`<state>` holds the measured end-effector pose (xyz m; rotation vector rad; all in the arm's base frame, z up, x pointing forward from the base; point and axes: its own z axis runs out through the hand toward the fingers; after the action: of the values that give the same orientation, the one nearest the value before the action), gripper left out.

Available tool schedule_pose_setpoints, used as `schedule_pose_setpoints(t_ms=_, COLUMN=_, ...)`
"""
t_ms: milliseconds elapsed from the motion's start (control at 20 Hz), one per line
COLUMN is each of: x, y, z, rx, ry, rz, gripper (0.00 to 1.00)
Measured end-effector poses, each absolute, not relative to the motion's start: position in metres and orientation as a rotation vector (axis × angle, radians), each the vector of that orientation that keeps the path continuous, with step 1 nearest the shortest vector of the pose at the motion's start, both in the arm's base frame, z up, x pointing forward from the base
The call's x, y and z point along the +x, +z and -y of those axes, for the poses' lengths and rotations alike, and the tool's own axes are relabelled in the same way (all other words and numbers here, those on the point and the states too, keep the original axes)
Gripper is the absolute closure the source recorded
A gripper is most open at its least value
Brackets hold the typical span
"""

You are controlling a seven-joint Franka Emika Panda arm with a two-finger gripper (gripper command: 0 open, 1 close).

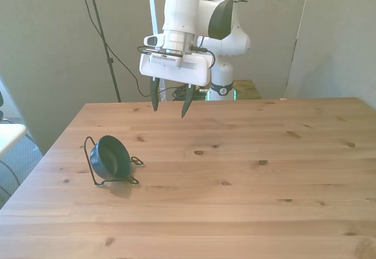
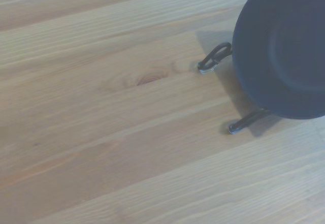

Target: Unload the bowl

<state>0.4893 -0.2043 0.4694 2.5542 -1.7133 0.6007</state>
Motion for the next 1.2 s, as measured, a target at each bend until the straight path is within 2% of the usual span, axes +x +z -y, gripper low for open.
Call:
schedule_pose_setpoints(t_ms=150, x=0.499, y=0.463, z=0.214, rx=2.447, ry=0.66, rz=1.748, gripper=0.0)
schedule_pose_setpoints(t_ms=600, x=0.541, y=0.448, z=0.299, rx=2.161, ry=0.744, rz=1.832, gripper=0.0)
schedule_pose_setpoints(t_ms=850, x=0.572, y=0.433, z=0.317, rx=2.127, ry=0.739, rz=1.805, gripper=0.0)
schedule_pose_setpoints(t_ms=1050, x=0.579, y=0.425, z=0.336, rx=2.087, ry=0.723, rz=1.804, gripper=0.0)
schedule_pose_setpoints(t_ms=1100, x=0.579, y=0.424, z=0.34, rx=2.079, ry=0.723, rz=1.805, gripper=1.0)
schedule_pose_setpoints(t_ms=1200, x=0.579, y=0.423, z=0.345, rx=2.07, ry=0.723, rz=1.806, gripper=1.0)
